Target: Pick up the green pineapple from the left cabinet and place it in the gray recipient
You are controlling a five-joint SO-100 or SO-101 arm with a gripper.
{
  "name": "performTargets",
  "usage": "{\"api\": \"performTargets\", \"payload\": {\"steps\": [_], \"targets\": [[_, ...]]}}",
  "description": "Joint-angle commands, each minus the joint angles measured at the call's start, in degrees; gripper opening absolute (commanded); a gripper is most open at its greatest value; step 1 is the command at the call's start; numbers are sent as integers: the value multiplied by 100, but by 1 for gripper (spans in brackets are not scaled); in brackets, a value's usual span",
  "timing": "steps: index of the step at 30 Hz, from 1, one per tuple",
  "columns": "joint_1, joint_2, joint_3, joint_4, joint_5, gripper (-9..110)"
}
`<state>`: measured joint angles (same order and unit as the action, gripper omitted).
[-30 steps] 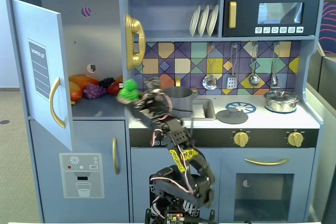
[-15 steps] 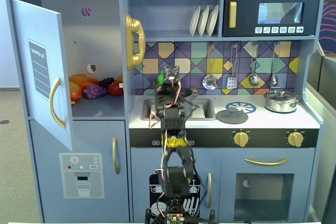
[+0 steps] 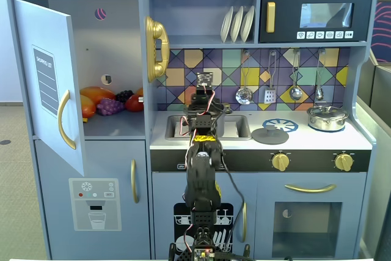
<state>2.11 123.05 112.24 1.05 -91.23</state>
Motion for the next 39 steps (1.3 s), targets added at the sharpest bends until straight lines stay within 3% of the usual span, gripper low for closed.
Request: {"api": "performTargets", "payload": {"steps": [1,10,13,16,24,31,39], "targets": [[141,-475,-703,-272,-70,0],[114,-686,-729,9,-88,2],[141,-668,-712,9,272,24],[185,-642,-712,35,316,38],[149,-272,-1020,369,114,37],[193,1450,-1547,2707,-176,33],[255,3929,-114,5994,70,25]]}}
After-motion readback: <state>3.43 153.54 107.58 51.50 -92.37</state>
